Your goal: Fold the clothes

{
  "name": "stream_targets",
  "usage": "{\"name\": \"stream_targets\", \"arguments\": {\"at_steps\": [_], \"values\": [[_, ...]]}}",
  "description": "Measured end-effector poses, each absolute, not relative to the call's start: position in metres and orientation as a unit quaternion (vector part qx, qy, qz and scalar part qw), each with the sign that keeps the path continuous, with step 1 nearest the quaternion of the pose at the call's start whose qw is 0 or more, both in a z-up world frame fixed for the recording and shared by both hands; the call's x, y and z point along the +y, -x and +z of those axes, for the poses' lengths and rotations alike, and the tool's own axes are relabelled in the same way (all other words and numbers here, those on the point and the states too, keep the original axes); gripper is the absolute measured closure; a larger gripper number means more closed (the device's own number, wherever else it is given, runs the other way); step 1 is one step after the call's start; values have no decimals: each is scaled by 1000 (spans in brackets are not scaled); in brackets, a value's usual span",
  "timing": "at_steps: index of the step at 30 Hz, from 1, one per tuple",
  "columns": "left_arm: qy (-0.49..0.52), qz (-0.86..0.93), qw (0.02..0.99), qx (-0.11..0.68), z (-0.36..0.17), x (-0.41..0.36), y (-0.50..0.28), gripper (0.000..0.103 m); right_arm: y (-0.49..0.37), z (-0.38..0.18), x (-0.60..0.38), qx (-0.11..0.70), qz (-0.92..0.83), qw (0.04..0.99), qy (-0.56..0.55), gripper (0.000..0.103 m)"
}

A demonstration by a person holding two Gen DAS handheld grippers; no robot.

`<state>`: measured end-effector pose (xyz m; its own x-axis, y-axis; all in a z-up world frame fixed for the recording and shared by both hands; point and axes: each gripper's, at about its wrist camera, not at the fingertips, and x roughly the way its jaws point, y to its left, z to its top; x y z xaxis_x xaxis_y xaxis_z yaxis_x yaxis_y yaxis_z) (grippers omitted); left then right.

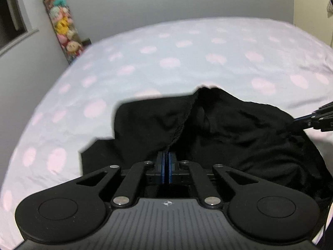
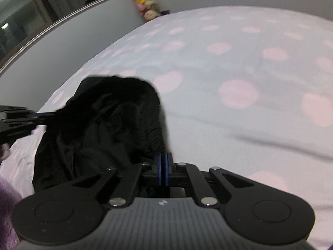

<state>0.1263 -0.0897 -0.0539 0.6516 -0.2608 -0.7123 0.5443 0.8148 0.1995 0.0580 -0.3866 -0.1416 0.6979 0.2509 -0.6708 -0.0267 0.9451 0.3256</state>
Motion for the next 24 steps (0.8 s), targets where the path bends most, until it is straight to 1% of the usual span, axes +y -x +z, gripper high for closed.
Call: {"name": "stream_targets", "arguments": {"at_steps": [5, 11, 20, 24], "values": [[-196, -205, 908, 307, -3, -69, -125, 101, -45, -95, -401, 351, 21, 932, -94, 99], [-190, -206, 926, 253, 51, -57, -108, 101, -19, -35, -423, 312, -32, 947, -65, 99], [-187, -224, 947, 132, 141, -74, -81, 101, 26, 83, -430, 190, -83, 978, 1, 99], [-176, -243, 947, 113, 169, -74, -72, 101, 49, 128, -436, 144, -94, 985, 10, 99]]}}
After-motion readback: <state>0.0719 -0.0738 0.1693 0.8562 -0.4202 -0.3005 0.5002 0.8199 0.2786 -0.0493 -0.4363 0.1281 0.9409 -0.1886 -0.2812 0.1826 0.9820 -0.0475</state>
